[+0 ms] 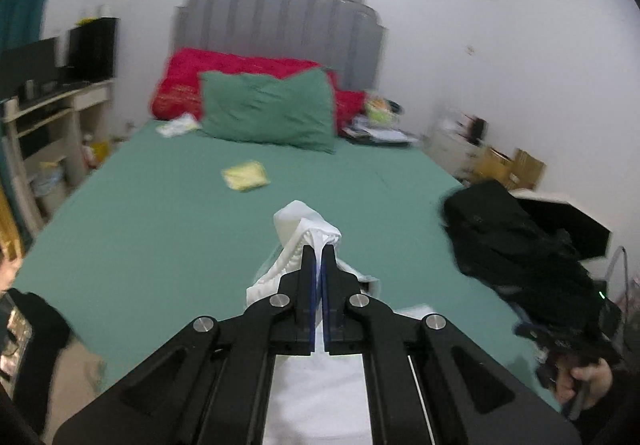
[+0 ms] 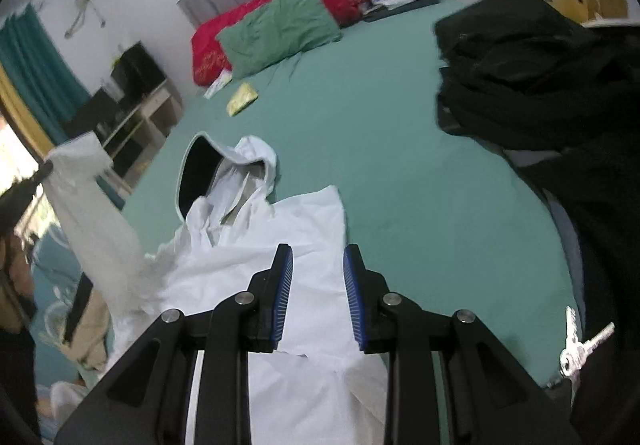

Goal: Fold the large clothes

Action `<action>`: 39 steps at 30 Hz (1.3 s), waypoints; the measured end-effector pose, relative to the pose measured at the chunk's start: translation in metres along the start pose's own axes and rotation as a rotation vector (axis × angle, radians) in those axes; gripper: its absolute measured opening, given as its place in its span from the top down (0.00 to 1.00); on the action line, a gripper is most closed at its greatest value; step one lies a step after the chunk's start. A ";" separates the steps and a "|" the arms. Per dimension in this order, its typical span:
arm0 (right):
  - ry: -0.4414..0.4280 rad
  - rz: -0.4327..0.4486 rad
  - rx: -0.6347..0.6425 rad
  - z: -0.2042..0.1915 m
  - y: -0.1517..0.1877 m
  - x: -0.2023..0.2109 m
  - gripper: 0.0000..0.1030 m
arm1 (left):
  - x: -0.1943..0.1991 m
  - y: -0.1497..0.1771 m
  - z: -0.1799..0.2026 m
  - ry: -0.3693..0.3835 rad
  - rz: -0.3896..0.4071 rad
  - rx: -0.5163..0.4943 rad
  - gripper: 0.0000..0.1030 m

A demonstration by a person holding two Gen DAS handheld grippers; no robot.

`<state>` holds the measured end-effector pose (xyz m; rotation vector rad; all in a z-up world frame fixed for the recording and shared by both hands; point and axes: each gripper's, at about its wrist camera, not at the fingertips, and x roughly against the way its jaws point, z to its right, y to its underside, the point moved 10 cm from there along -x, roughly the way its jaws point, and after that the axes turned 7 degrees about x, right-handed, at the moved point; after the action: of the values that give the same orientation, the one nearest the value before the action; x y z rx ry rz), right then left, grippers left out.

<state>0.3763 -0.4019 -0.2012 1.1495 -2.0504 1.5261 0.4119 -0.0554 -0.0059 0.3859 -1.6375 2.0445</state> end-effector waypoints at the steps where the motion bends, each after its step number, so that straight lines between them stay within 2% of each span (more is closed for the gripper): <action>1: -0.007 0.008 -0.016 0.004 0.000 0.004 0.75 | -0.007 0.018 0.023 0.021 -0.040 -0.031 0.98; 3: -0.026 0.023 -0.045 0.011 0.000 0.010 0.74 | -0.021 0.044 0.049 0.047 -0.112 -0.046 0.98; 4: -0.032 0.023 -0.063 0.015 0.001 0.011 0.74 | -0.031 0.069 0.069 0.084 -0.182 -0.052 0.97; 5: -0.039 0.022 -0.080 0.019 0.002 0.011 0.74 | -0.038 0.087 0.082 0.107 -0.237 -0.074 0.90; 6: -0.050 0.013 -0.093 0.021 0.005 0.010 0.74 | -0.044 0.106 0.095 0.131 -0.293 -0.101 0.76; 8: -0.056 -0.023 -0.103 0.026 0.012 0.004 0.74 | -0.051 0.148 0.114 0.169 -0.400 -0.118 0.59; 10: -0.062 -0.075 -0.099 0.025 0.022 -0.008 0.74 | -0.047 0.177 0.113 0.192 -0.459 -0.145 0.58; 13: -0.067 -0.152 -0.074 0.015 0.039 -0.030 0.74 | -0.036 0.203 0.075 0.144 -0.505 -0.176 0.57; 15: -0.067 -0.168 -0.033 0.001 0.046 -0.045 0.74 | -0.034 0.208 0.043 0.091 -0.517 -0.175 0.57; 17: -0.082 -0.169 0.002 -0.014 0.047 -0.057 0.74 | -0.032 0.204 -0.011 0.003 -0.505 -0.157 0.57; 19: -0.103 -0.148 0.037 -0.028 0.044 -0.066 0.74 | -0.031 0.199 -0.067 -0.084 -0.498 -0.091 0.57; 22: -0.109 -0.160 0.133 -0.052 0.043 -0.086 0.74 | -0.033 0.190 -0.136 -0.171 -0.475 0.008 0.57; 25: -0.074 -0.206 0.192 -0.063 0.054 -0.106 0.74 | -0.041 0.180 -0.184 -0.223 -0.431 0.060 0.57; 27: -0.063 -0.239 0.211 -0.065 0.063 -0.117 0.74 | -0.047 0.179 -0.200 -0.230 -0.415 0.085 0.57; 30: 0.001 -0.284 0.233 -0.058 0.076 -0.131 0.74 | -0.062 0.181 -0.213 -0.247 -0.409 0.092 0.57; 35: 0.055 -0.233 0.271 -0.053 0.063 -0.127 0.73 | -0.075 0.190 -0.211 -0.244 -0.399 0.074 0.57; 37: 0.070 -0.218 0.300 -0.054 0.056 -0.125 0.63 | -0.076 0.195 -0.211 -0.252 -0.395 0.076 0.57; 39: 0.021 -0.237 0.303 -0.058 0.060 -0.129 0.61 | -0.074 0.197 -0.217 -0.266 -0.392 0.085 0.57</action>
<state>0.3990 -0.2919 -0.3054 1.4213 -1.6365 1.7551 0.3861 0.1084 -0.2593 0.9641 -1.4762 1.8239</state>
